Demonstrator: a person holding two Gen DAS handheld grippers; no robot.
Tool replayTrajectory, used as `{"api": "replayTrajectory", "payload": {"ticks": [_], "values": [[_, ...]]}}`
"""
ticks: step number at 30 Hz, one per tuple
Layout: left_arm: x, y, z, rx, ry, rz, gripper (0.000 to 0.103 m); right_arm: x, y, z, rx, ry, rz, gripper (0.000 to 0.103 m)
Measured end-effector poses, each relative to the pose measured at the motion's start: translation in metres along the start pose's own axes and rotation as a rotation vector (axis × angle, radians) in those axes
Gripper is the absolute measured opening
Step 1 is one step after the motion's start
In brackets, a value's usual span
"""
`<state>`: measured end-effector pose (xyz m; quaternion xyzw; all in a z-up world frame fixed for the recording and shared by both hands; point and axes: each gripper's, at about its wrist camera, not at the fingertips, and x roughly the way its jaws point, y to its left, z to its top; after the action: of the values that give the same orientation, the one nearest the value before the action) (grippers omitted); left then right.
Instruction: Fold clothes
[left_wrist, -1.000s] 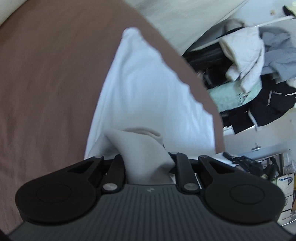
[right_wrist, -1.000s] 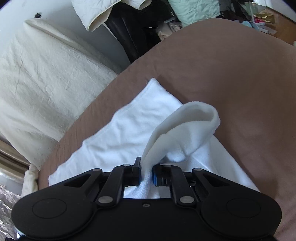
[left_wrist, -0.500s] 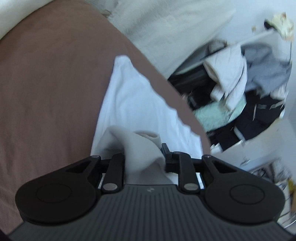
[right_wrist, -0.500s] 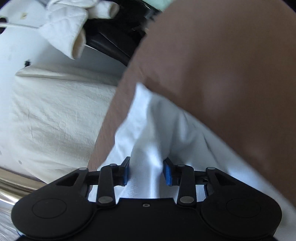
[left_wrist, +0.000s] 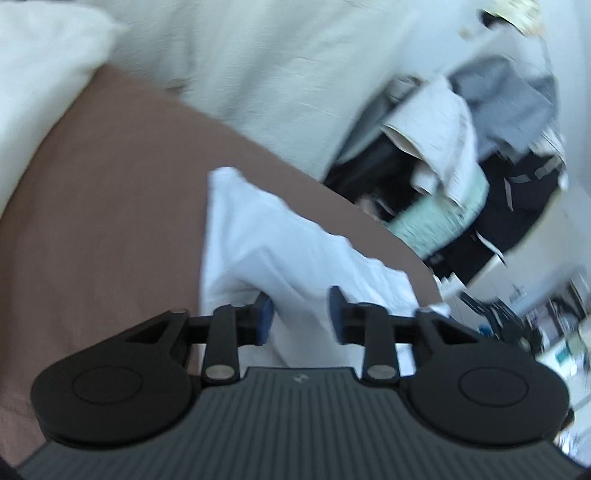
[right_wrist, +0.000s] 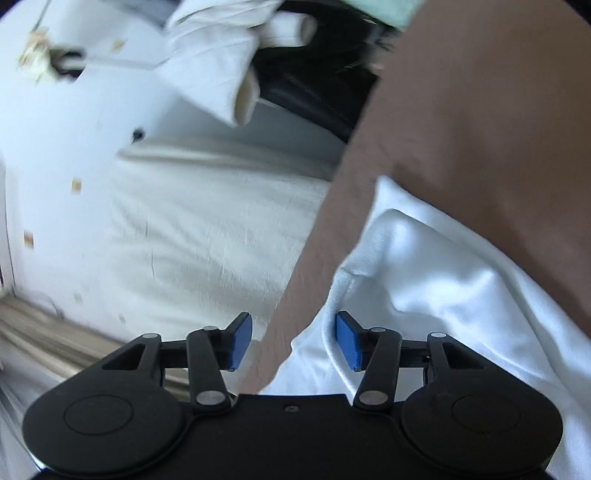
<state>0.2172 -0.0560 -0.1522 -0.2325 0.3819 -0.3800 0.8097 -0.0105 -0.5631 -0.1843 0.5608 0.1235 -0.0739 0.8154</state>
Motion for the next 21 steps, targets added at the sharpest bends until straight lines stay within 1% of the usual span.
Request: {"api": "replayTrajectory", "payload": {"ticks": [3,4,5,6,8,9,11,14,15,17,19,21], "values": [[-0.005,-0.015,0.003,0.079,0.023,-0.015,0.041,0.001,0.011,0.001,-0.07,0.038,-0.113,0.057],[-0.006,-0.018,0.003,0.095,0.038,-0.033,0.041,0.002,0.014,0.002,-0.09,0.057,-0.155,0.057],[-0.005,-0.022,0.002,0.112,0.064,-0.051,0.044,0.003,0.013,-0.001,-0.089,0.086,-0.164,0.057],[-0.004,-0.026,0.0,0.129,0.09,-0.07,0.051,0.004,0.01,-0.004,-0.08,0.119,-0.159,0.057],[0.005,-0.033,-0.005,0.148,0.179,-0.086,0.057,0.006,0.004,-0.01,-0.061,0.184,-0.149,0.057],[0.01,-0.036,-0.008,0.155,0.224,-0.092,0.058,0.007,0.002,-0.014,-0.051,0.216,-0.143,0.057],[0.023,-0.041,-0.015,0.152,0.273,-0.119,0.058,0.009,-0.004,-0.02,-0.032,0.282,-0.133,0.057],[0.043,-0.038,-0.021,0.088,0.277,-0.154,0.058,0.013,-0.012,-0.03,-0.004,0.379,-0.117,0.057],[0.051,-0.035,-0.022,0.063,0.282,-0.156,0.058,0.013,-0.01,-0.031,-0.016,0.39,-0.107,0.057],[0.066,-0.029,-0.021,0.012,0.28,-0.156,0.058,0.015,-0.001,-0.032,-0.053,0.397,-0.081,0.057],[0.079,-0.022,-0.017,-0.04,0.263,-0.151,0.058,0.029,0.004,-0.027,-0.066,0.396,-0.038,0.057],[0.089,-0.013,-0.006,-0.103,0.205,-0.141,0.058,0.043,0.01,-0.022,-0.075,0.392,0.007,0.057]]}}
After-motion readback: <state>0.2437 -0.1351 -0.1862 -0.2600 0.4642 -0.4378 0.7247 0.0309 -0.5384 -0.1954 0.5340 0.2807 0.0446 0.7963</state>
